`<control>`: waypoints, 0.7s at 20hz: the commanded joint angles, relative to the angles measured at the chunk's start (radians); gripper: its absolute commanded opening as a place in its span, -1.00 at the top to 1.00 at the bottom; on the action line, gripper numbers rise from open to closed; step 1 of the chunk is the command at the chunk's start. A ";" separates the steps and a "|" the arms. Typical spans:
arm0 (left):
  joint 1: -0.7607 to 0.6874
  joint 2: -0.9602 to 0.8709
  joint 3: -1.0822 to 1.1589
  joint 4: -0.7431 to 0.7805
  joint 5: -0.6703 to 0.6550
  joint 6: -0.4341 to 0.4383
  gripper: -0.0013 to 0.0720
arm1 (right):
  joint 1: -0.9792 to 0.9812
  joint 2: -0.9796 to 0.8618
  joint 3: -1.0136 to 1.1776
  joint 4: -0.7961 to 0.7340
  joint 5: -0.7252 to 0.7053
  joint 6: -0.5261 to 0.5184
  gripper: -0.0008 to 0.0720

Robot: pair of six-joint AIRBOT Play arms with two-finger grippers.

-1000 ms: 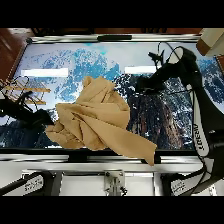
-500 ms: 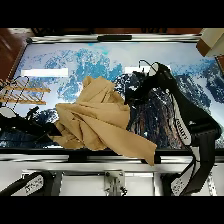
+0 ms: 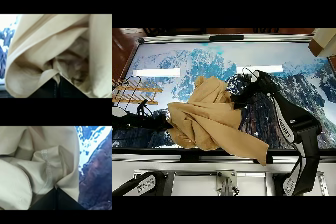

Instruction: Fold the shirts.

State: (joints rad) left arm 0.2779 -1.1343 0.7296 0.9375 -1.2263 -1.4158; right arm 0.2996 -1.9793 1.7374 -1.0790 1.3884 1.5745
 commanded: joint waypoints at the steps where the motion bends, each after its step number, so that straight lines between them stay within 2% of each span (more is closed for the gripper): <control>1: 0.001 0.001 0.093 -0.014 0.023 0.051 0.84 | 0.001 -0.009 0.010 -0.004 0.023 -0.046 0.82; 5: 0.000 0.000 0.283 -0.003 0.032 0.063 0.84 | -0.060 0.116 0.030 -0.134 0.022 -0.086 0.82; 9: -0.023 0.000 0.450 -0.005 0.148 0.058 0.84 | -0.186 0.301 0.029 -0.293 0.079 -0.071 0.82; 11: -0.068 -0.003 0.503 -0.021 0.209 0.057 0.84 | -0.243 0.349 0.015 -0.299 0.147 -0.060 0.82; 14: -0.163 -0.040 0.549 -0.038 0.256 0.032 0.84 | -0.267 0.433 -0.157 -0.301 0.206 -0.061 0.82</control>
State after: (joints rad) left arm 0.1856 -1.1507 1.2167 0.9154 -1.0431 -1.3628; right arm 0.0700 -1.6272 1.6863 -1.3502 1.5257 1.5089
